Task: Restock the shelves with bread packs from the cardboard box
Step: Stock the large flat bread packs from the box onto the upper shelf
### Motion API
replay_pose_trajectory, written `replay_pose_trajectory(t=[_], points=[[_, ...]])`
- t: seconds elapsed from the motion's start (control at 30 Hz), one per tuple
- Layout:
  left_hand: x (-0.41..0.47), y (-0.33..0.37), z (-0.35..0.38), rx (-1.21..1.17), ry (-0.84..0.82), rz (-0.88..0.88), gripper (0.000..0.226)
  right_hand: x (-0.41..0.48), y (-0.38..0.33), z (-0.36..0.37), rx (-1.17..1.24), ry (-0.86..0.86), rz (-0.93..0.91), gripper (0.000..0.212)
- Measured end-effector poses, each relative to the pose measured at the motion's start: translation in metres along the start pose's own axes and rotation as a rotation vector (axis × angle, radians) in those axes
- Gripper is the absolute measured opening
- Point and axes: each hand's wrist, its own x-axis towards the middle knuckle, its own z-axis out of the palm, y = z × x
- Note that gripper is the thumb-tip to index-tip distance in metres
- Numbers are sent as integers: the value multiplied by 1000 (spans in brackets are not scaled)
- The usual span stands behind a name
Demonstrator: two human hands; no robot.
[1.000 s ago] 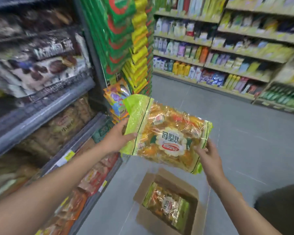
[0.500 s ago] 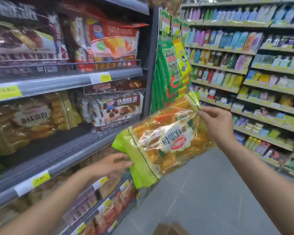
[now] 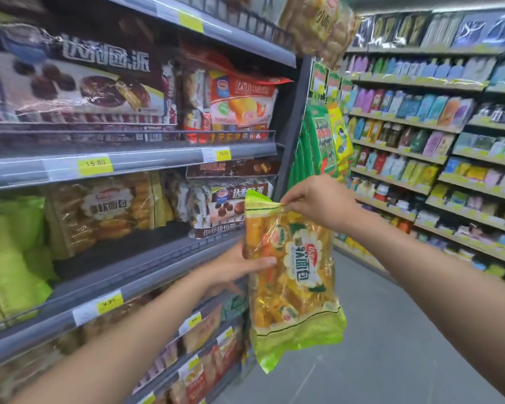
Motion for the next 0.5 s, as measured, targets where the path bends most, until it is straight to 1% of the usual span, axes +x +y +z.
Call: replay_pose_trajectory(t=[0.03, 0.07, 0.13, 0.2, 0.27, 0.3, 0.33, 0.37, 0.4, 0.43, 0.47, 0.5], points=[[0, 0, 3, -51, 4, 13, 68, 1, -5, 3, -14, -1, -11, 12], [1, -3, 2, -95, 20, 19, 63, 1, -11, 6, -36, 2, -26, 13], [-1, -12, -4, -184, 74, 22, 62, 2, -22, 14, -53, 25, -74, 14], [-4, -21, -15, -238, 118, 29, 64, 2, -31, 23, -4, 50, -114, 15], [-11, -27, -23, -271, 166, 54, 53, 2, -41, 30, 16, 70, -156, 20], [-14, -30, -27, -295, 187, 64, 50, 2, -44, 34, -1, 91, -194, 27], [-16, -35, -32, -319, 208, 63, 51, 0, -47, 39, -24, 117, -230, 36], [-19, -39, -38, -349, 227, 62, 57, -2, -51, 44, -40, 144, -250, 47], [-22, -45, -44, -374, 249, 62, 68, -6, -54, 49, -39, 167, -250, 58], [-24, -54, -52, -406, 274, 55, 79, -11, -56, 56, -20, 187, -238, 67], [-27, -60, -58, -435, 301, 48, 86, -17, -57, 63, 4, 203, -216, 74], [-30, -66, -64, -472, 326, 50, 86, -23, -58, 71, 28, 211, -179, 78]])
